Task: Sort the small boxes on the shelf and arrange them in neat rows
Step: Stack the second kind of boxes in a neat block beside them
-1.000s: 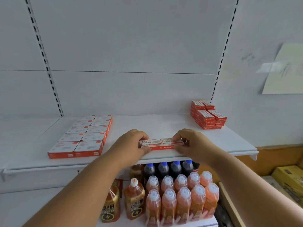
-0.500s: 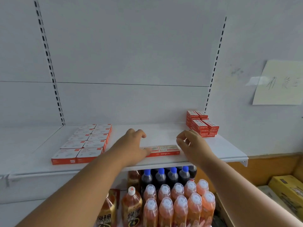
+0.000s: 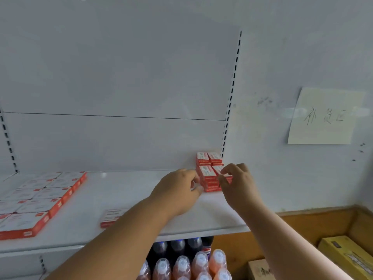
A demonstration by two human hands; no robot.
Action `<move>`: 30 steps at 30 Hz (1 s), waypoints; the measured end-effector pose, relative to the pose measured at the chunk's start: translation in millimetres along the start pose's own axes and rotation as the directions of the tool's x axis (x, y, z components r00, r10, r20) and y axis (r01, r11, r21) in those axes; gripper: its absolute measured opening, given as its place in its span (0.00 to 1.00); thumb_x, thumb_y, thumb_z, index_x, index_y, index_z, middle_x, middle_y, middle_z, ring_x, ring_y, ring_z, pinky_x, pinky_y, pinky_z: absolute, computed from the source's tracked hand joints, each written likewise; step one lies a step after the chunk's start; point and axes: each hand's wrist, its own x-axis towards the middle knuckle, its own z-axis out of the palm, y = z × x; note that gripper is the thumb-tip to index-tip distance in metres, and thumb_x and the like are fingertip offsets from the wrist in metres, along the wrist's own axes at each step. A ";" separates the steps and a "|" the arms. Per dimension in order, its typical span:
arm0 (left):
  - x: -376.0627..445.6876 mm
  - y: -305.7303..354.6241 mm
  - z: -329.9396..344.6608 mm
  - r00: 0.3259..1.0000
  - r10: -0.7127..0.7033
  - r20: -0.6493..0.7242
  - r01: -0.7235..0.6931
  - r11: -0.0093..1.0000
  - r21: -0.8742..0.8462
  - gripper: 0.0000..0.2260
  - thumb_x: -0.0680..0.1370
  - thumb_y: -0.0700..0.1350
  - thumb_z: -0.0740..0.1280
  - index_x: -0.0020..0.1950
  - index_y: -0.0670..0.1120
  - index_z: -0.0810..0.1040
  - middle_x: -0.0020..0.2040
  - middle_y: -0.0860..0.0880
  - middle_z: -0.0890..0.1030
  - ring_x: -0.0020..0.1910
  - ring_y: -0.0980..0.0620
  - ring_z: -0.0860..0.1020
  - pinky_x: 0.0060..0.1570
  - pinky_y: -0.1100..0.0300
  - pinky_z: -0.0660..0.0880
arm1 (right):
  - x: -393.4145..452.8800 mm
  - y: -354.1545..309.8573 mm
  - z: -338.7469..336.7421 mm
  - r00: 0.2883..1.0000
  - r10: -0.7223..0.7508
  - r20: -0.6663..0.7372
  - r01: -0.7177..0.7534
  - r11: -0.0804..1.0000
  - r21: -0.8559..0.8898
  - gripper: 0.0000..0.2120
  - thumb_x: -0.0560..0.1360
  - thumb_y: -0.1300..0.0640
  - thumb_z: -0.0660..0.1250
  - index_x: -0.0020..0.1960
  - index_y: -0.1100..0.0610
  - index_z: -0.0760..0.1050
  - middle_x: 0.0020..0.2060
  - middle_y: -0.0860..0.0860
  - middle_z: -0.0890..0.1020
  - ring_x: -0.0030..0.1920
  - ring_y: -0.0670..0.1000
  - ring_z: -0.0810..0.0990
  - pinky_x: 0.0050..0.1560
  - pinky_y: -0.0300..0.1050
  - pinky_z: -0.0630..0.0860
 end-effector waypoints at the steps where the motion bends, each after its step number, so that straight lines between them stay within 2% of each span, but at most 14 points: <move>1: 11.4 7.2 5.2 0.999 -0.037 -0.031 0.037 0.999 0.007 0.09 0.79 0.53 0.63 0.57 0.52 0.76 0.54 0.54 0.79 0.49 0.52 0.76 0.50 0.57 0.75 | 5.8 6.1 -0.7 0.999 0.037 -0.004 -0.037 0.999 0.007 0.09 0.77 0.52 0.66 0.56 0.53 0.76 0.55 0.51 0.73 0.44 0.52 0.77 0.47 0.42 0.71; 4: 44.7 21.7 21.1 0.965 -0.217 -0.147 0.234 0.966 0.111 0.12 0.81 0.54 0.58 0.57 0.48 0.75 0.52 0.48 0.81 0.50 0.46 0.79 0.48 0.53 0.76 | 20.2 20.3 0.1 0.986 0.129 0.104 -0.127 0.992 -0.024 0.17 0.77 0.42 0.63 0.61 0.50 0.70 0.56 0.50 0.73 0.49 0.53 0.78 0.48 0.45 0.72; 6: 62.2 25.2 32.7 0.931 -0.344 -0.123 0.360 0.921 0.147 0.19 0.81 0.57 0.56 0.56 0.45 0.77 0.50 0.43 0.82 0.49 0.42 0.80 0.47 0.52 0.76 | 28.1 27.0 -0.4 0.969 0.145 0.199 -0.146 0.989 -0.010 0.17 0.76 0.41 0.63 0.60 0.50 0.70 0.52 0.50 0.79 0.49 0.54 0.79 0.48 0.46 0.75; 8: 72.5 28.3 41.8 0.906 -0.422 -0.046 0.424 0.898 0.116 0.23 0.79 0.59 0.59 0.53 0.40 0.79 0.47 0.41 0.81 0.48 0.42 0.81 0.41 0.54 0.74 | 33.3 33.6 -2.6 0.963 0.132 0.233 -0.148 0.988 0.051 0.14 0.77 0.45 0.63 0.59 0.51 0.70 0.49 0.50 0.81 0.46 0.53 0.79 0.46 0.46 0.77; 11: 77.0 32.9 45.1 0.877 -0.480 -0.019 0.481 0.876 0.037 0.15 0.78 0.55 0.63 0.40 0.45 0.77 0.33 0.45 0.76 0.35 0.46 0.78 0.30 0.59 0.64 | 40.3 41.9 -8.4 0.964 0.097 0.250 -0.130 0.984 0.121 0.14 0.76 0.52 0.64 0.61 0.51 0.70 0.50 0.49 0.81 0.46 0.52 0.79 0.41 0.43 0.73; 13: 75.6 36.6 42.4 0.855 -0.519 -0.028 0.517 0.855 -0.043 0.11 0.76 0.49 0.64 0.37 0.45 0.76 0.32 0.48 0.76 0.32 0.48 0.74 0.31 0.60 0.64 | 43.4 44.1 -11.2 0.967 0.101 0.236 -0.159 0.958 0.240 0.14 0.75 0.56 0.65 0.60 0.51 0.72 0.48 0.46 0.81 0.44 0.50 0.79 0.38 0.42 0.71; 15: 72.1 37.8 39.3 0.845 -0.533 -0.035 0.517 0.833 -0.197 0.08 0.76 0.44 0.65 0.42 0.44 0.82 0.37 0.47 0.83 0.35 0.47 0.78 0.36 0.59 0.70 | 44.8 42.0 -13.8 0.960 0.165 0.228 -0.257 0.843 0.472 0.09 0.75 0.59 0.65 0.55 0.52 0.76 0.43 0.47 0.82 0.36 0.48 0.78 0.34 0.41 0.71; 17: 64.5 39.3 34.9 0.839 -0.541 -0.054 0.467 0.768 -0.439 0.08 0.78 0.40 0.65 0.47 0.47 0.83 0.41 0.47 0.85 0.39 0.50 0.80 0.42 0.59 0.75 | 43.9 37.0 -17.0 0.934 0.193 0.301 -0.353 0.624 0.697 0.08 0.76 0.61 0.65 0.51 0.52 0.79 0.41 0.52 0.83 0.32 0.49 0.76 0.34 0.45 0.71; 19: 53.6 41.0 28.3 0.830 -0.547 -0.106 0.378 0.693 -0.614 0.09 0.80 0.39 0.63 0.52 0.49 0.82 0.42 0.50 0.85 0.39 0.53 0.80 0.39 0.59 0.73 | 41.9 31.9 -20.2 0.920 0.140 0.365 -0.387 0.466 0.796 0.09 0.76 0.65 0.65 0.51 0.53 0.79 0.39 0.55 0.83 0.32 0.49 0.76 0.35 0.48 0.71; 22: 35.9 36.4 15.7 0.812 -0.544 -0.211 0.317 0.715 -0.623 0.11 0.82 0.39 0.61 0.55 0.51 0.81 0.46 0.53 0.84 0.41 0.54 0.82 0.36 0.60 0.72 | 37.6 26.7 -23.7 0.925 0.037 0.377 -0.359 0.403 0.842 0.13 0.76 0.69 0.63 0.51 0.54 0.80 0.42 0.59 0.83 0.34 0.51 0.74 0.35 0.46 0.70; 24: 22.4 30.0 6.6 0.811 -0.522 -0.263 0.313 0.769 -0.557 0.12 0.82 0.39 0.61 0.56 0.53 0.80 0.48 0.54 0.83 0.38 0.58 0.82 0.35 0.60 0.73 | 36.5 24.5 -22.3 0.937 0.003 0.350 -0.321 0.402 0.858 0.15 0.76 0.70 0.61 0.50 0.53 0.80 0.42 0.59 0.84 0.36 0.51 0.73 0.35 0.46 0.67; 27: 1.1 14.6 -9.2 0.826 -0.491 -0.277 0.353 0.834 -0.424 0.12 0.82 0.41 0.61 0.56 0.56 0.80 0.42 0.59 0.81 0.28 0.64 0.76 0.32 0.65 0.69 | 34.9 16.7 -12.7 0.934 -0.021 0.356 -0.298 0.503 0.811 0.16 0.76 0.68 0.62 0.50 0.50 0.81 0.42 0.53 0.85 0.36 0.50 0.75 0.37 0.47 0.67; 30: -18.9 -9.6 -31.8 0.839 -0.493 -0.229 0.430 0.860 -0.274 0.12 0.82 0.41 0.63 0.55 0.58 0.79 0.42 0.60 0.80 0.33 0.63 0.75 0.32 0.68 0.66 | 26.9 -5.1 0.2 0.891 -0.107 0.441 -0.266 0.664 0.698 0.13 0.76 0.65 0.66 0.50 0.48 0.81 0.40 0.46 0.85 0.36 0.51 0.76 0.36 0.47 0.70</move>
